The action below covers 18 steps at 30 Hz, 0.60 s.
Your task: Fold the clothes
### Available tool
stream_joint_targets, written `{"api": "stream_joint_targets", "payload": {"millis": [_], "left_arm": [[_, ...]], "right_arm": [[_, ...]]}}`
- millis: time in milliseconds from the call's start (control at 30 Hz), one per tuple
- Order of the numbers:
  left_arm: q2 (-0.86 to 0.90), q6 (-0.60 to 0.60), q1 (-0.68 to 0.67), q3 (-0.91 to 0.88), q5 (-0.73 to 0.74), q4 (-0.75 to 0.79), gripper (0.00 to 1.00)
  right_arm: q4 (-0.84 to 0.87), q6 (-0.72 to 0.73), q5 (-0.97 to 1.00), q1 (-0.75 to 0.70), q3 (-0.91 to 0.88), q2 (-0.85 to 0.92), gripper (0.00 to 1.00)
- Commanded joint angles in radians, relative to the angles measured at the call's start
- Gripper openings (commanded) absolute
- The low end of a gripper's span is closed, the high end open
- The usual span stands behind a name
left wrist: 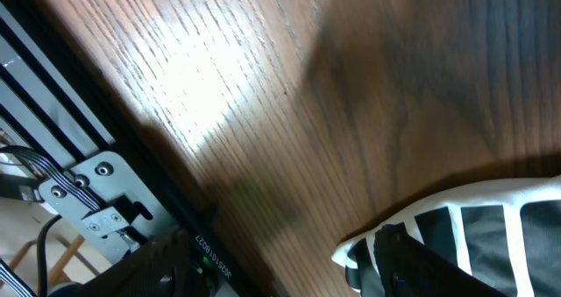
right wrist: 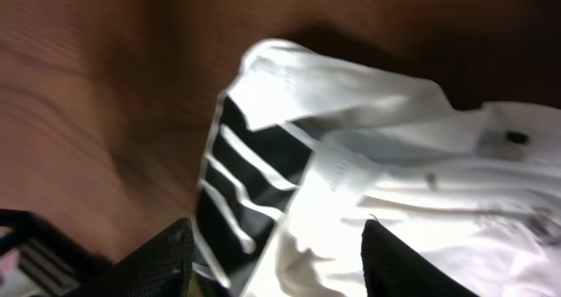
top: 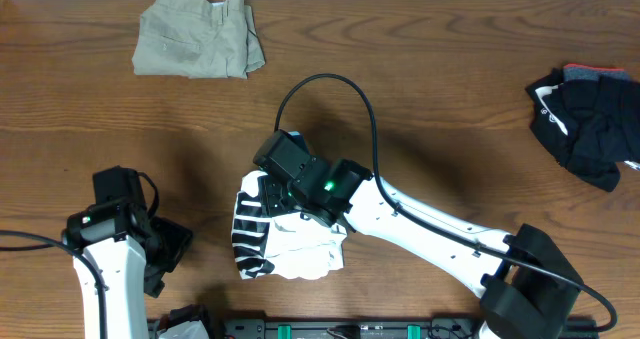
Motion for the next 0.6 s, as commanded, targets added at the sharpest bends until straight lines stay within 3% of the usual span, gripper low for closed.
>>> {"api": "stream_joint_targets", "payload": {"millis": [0, 367, 567], "left_arm": [[-0.007, 0.016, 0.024, 0.019, -0.011, -0.006, 0.70], [-0.007, 0.017, 0.024, 0.019, -0.003, -0.010, 0.70], [-0.007, 0.017, 0.024, 0.019, -0.003, -0.010, 0.70]], "right_arm": [[-0.016, -0.021, 0.034, 0.007, 0.010, 0.026, 0.59], [-0.290, -0.054, 0.094, 0.039, 0.294, 0.237, 0.63], [-0.321, -0.053, 0.100, 0.055, 0.310, 0.271, 0.63]]}}
